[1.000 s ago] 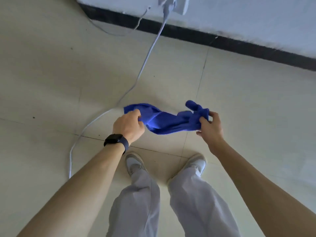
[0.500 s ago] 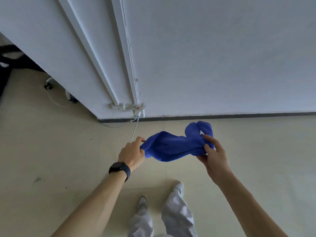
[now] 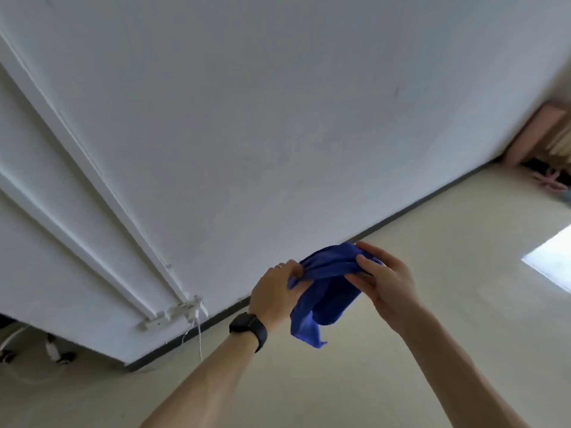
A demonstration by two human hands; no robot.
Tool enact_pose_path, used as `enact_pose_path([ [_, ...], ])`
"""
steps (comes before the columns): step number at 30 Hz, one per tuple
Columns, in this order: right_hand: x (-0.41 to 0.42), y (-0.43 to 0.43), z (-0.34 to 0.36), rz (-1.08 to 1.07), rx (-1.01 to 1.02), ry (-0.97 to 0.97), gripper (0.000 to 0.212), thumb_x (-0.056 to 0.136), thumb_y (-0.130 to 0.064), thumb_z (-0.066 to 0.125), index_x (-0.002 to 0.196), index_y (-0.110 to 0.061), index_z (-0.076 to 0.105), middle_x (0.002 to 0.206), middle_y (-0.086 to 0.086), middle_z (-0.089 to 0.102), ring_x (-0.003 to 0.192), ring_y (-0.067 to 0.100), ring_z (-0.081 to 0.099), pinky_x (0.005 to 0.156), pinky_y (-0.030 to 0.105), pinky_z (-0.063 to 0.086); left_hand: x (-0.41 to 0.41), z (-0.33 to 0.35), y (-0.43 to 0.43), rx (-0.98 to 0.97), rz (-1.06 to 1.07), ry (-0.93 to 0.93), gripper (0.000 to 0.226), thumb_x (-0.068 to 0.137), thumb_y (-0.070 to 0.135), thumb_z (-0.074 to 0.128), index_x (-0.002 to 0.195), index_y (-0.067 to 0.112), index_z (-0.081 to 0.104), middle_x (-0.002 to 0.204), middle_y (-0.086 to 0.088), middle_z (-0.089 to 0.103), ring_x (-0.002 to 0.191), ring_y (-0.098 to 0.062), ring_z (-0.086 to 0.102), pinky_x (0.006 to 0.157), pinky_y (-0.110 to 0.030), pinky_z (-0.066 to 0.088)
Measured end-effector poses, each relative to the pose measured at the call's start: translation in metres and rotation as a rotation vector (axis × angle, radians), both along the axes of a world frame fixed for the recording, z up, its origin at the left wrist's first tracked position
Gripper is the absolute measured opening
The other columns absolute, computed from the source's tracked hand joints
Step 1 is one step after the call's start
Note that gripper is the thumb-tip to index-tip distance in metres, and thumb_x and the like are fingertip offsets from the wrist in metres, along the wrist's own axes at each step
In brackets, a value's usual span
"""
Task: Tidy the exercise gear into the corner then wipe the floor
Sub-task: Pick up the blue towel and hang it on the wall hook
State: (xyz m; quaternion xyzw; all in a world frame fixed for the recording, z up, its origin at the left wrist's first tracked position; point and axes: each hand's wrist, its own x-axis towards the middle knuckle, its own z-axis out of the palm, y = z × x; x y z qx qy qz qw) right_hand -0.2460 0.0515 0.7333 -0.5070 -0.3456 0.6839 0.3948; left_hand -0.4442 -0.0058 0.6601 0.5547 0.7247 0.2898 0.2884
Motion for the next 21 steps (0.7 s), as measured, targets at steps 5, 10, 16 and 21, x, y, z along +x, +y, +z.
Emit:
enact_pose_path([
  [5,0.104,0.025,0.009,-0.075,0.115,-0.222,0.03,0.09,-0.005,0.068,0.117,-0.017,0.065,0.11,0.004,0.069,0.101,0.018,0.069,0.085,0.036,0.059,0.056,0.059,0.057,-0.051,-0.259,-0.08,0.012,0.09,0.04,0.066,0.087,0.032,0.057,0.081,0.009,0.072,0.075,-0.003,0.067,0.067,-0.023,0.054],
  [10,0.208,0.059,0.0,0.016,0.26,-0.672,0.056,0.08,-0.015,0.073,0.129,-0.033,0.052,0.104,-0.016,0.065,0.099,0.012,0.063,0.085,0.033,0.051,0.165,0.105,0.139,-0.057,-0.373,-0.078,0.013,0.099,0.035,0.053,0.108,0.026,0.059,0.097,0.004,0.067,0.089,-0.014,0.065,0.07,-0.024,0.052],
  [16,0.336,0.105,0.015,-0.101,0.377,-1.097,0.011,0.093,-0.037,0.049,0.088,-0.037,0.058,0.069,-0.013,0.066,0.067,0.014,0.062,0.056,0.031,0.047,0.289,0.14,0.218,-0.046,-0.488,0.002,0.021,0.099,0.041,0.052,0.109,0.026,0.063,0.098,0.008,0.065,0.091,-0.011,0.062,0.07,-0.02,0.046],
  [21,0.42,0.145,0.039,-0.283,0.513,-1.105,0.04,0.095,-0.043,0.054,0.132,-0.045,0.041,0.097,-0.026,0.063,0.078,0.006,0.063,0.07,0.031,0.049,0.379,0.162,0.275,0.017,-0.506,-0.053,0.02,0.099,0.041,0.053,0.106,0.026,0.064,0.098,0.006,0.068,0.092,-0.013,0.064,0.073,-0.022,0.05],
])
